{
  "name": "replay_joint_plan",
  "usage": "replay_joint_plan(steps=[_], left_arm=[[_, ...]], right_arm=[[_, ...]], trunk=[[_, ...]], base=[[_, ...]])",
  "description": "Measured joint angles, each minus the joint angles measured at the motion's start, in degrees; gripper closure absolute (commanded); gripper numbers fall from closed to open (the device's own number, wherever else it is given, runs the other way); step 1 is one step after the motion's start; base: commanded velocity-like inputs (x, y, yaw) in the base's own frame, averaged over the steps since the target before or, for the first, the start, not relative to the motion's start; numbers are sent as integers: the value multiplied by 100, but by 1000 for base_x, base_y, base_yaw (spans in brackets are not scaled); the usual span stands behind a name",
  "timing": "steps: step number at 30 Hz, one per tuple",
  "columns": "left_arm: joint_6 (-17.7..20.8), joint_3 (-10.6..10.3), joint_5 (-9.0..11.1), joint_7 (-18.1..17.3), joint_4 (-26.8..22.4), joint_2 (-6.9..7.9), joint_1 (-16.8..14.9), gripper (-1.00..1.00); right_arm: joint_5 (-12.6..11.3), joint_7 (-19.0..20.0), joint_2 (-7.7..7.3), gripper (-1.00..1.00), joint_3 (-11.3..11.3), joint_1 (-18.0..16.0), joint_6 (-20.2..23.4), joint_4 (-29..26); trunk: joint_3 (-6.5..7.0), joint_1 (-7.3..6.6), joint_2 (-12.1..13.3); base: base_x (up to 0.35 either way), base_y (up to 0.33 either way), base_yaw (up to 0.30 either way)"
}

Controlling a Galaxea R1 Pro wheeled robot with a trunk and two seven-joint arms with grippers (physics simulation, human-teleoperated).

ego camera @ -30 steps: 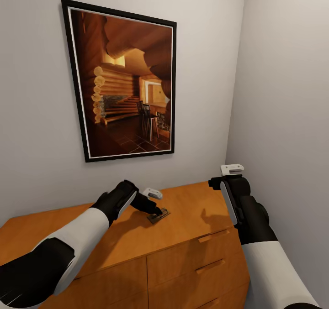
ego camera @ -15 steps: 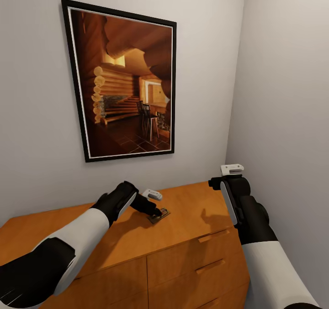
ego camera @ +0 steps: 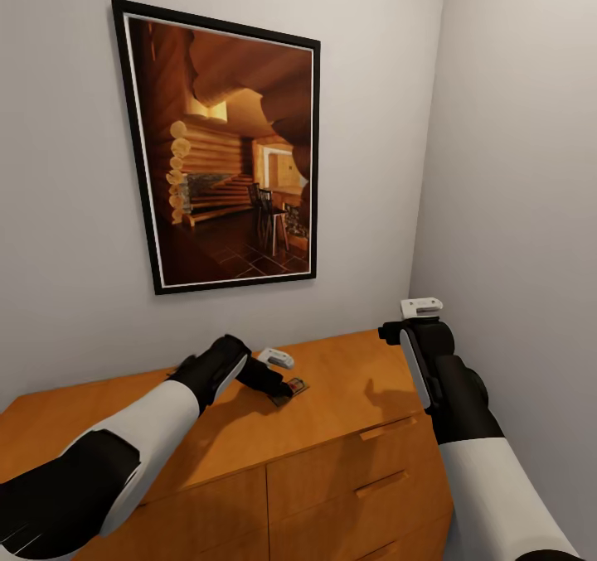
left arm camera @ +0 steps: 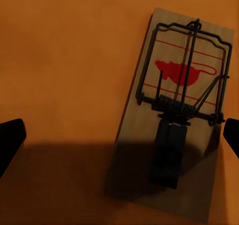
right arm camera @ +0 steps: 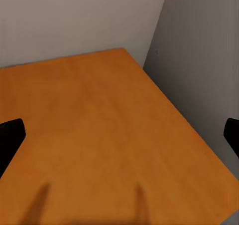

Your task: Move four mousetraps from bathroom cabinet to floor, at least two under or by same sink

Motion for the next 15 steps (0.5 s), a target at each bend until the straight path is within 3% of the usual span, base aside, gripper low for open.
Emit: replay_joint_plan(steps=[15], left_arm=[[-85,-4,10,110,44,-35,0,-100]], right_arm=[[2,0,8,-100,3,0,0,-2]], trunk=[[0,0,0]], base=[[0,0,0]])
